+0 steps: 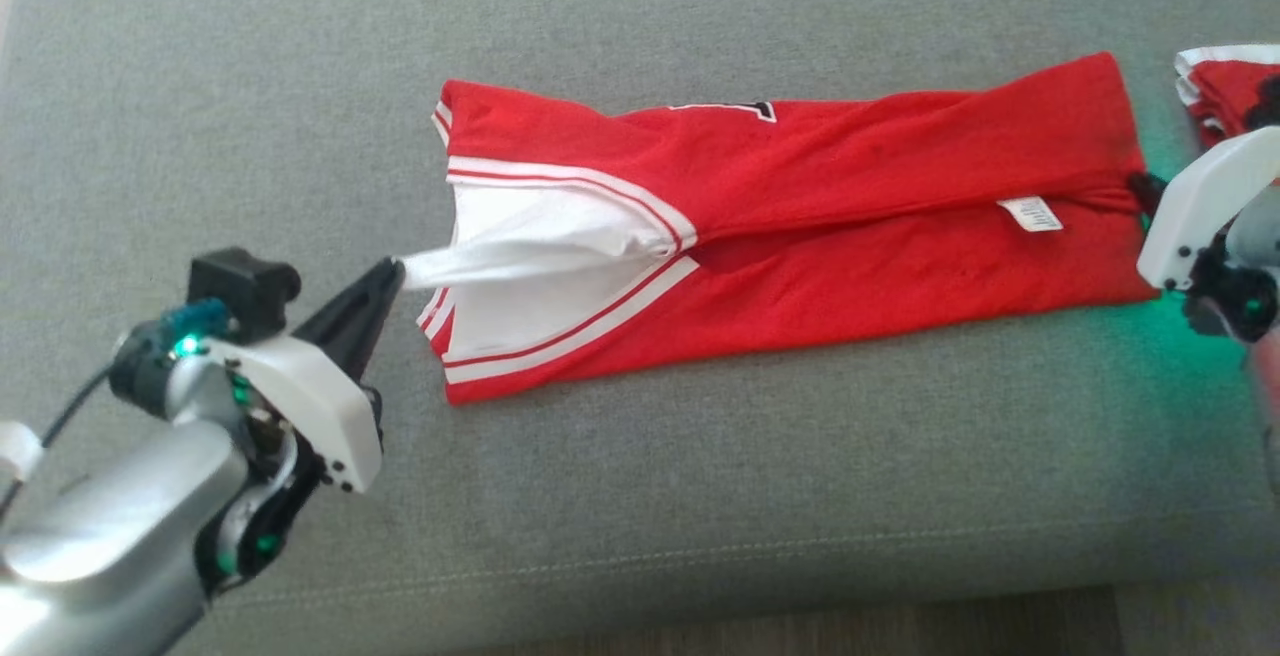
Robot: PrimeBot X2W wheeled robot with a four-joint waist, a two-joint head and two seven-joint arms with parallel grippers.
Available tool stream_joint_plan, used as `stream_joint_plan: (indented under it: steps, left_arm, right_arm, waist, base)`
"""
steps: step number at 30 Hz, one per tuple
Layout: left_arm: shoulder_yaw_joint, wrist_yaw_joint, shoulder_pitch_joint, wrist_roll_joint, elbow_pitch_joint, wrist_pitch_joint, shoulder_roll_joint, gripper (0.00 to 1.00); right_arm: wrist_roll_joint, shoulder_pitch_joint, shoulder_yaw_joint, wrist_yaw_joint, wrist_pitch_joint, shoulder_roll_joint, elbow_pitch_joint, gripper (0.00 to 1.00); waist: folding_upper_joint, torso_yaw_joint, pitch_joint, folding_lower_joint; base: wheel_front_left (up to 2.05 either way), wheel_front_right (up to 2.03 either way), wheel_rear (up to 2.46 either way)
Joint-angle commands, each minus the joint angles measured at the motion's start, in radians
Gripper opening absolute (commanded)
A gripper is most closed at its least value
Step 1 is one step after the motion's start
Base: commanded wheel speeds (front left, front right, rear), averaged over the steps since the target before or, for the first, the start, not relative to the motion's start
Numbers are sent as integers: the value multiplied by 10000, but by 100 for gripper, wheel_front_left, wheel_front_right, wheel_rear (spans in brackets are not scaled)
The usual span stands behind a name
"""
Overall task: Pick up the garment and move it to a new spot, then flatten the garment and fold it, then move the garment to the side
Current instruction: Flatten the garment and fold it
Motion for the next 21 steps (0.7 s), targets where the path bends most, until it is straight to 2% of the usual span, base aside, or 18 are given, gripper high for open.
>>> stream_joint_plan:
  steps: [1,6,7,8,9,10,11,15,21]
  left_arm:
    - [408,72,-157,97,-25,-141,309,0]
    - [357,124,84,150,686,-478,-216,0]
    - [365,121,100,174,837,-538,-309,9]
    - [346,119,100,254,979,-589,-376,26]
    - [342,149,81,378,1097,-655,-443,42]
    - [331,233,54,548,1201,-712,-502,74]
    - [331,334,26,723,1275,-763,-567,100]
    - [620,991,-8,1481,1260,-916,-830,100]
    - [1849,2436,553,2971,12,-946,-1102,100]
  right_arm:
    - [126,210,105,-4,40,34,-349,0]
    - [321,669,17,-4,34,113,-686,0]
    - [330,739,9,-4,-14,139,-745,15]
    - [329,800,1,-4,-69,179,-807,32]
    - [335,848,-25,-4,-126,217,-859,44]
    - [351,888,-66,-4,-206,258,-910,76]
    - [379,921,-105,-4,-303,304,-973,100]
    - [578,1038,-326,-4,-721,476,-1180,100]
    - [420,852,-1358,-4,-1812,853,-734,100]
  waist:
    - [-1,-46,-60,0]
    - [-1,-109,-228,0]
    - [-1,-116,-246,0]
    - [-1,-125,-265,0]
    - [-1,-131,-283,0]
    - [-1,-137,-299,0]
    - [-1,-138,-312,0]
    - [-1,-154,-359,0]
    - [-1,-234,-446,0]
  base:
    - [0,0,0]
    - [0,0,0]
    - [0,0,0]
    - [0,0,0]
    - [0,0,0]
    - [0,0,0]
    - [0,0,0]
    - [0,0,0]
    - [0,0,0]
